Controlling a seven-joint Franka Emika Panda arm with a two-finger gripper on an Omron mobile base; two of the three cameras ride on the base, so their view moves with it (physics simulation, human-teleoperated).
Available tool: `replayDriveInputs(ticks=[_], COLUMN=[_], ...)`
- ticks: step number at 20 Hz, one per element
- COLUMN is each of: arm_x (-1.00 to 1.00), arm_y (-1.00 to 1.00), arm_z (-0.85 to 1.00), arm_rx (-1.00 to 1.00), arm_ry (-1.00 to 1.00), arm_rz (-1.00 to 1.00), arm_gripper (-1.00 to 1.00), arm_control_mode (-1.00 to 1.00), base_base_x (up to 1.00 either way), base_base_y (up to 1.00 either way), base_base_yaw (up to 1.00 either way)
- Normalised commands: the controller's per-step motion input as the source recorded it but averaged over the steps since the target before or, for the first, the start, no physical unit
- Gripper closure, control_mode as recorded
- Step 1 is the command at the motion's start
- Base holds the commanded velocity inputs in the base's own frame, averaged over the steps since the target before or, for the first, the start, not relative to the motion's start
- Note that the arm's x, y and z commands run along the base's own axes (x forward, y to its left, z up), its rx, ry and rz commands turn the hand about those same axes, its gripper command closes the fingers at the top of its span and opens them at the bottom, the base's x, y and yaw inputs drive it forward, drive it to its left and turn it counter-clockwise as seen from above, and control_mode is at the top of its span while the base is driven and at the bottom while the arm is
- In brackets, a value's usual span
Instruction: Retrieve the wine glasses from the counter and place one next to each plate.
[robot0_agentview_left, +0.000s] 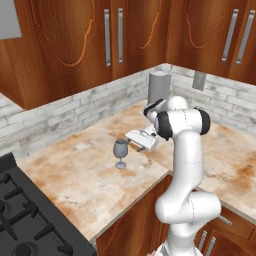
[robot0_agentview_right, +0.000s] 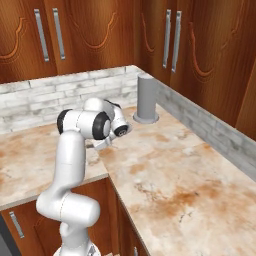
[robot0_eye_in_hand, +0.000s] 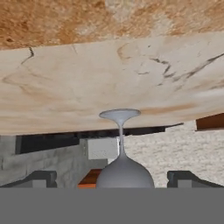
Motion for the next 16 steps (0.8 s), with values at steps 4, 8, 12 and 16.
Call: replayDriveInputs(ticks=[4, 8, 12, 16], arm_x=[0.00, 0.00, -0.04, -0.18], arm_y=[0.28, 0.26, 0.15, 0.00], arm_z=[-0.04, -0.04, -0.18, -0.19], arm_rx=[-0.01, 0.00, 0.00, 0.00], arm_ry=[0.00, 0.00, 0.00, 0.00], arm_rz=[0.00, 0.00, 0.00, 0.00], arm_gripper=[-1.00, -1.00, -1.00, -1.00], arm_control_mode=[-1.00, -1.00, -1.00, -1.00], base_base_x=[0.00, 0.00, 0.00, 0.00], base_base_y=[0.00, 0.00, 0.00, 0.00], base_base_yaw=[0.00, 0.00, 0.00, 0.00])
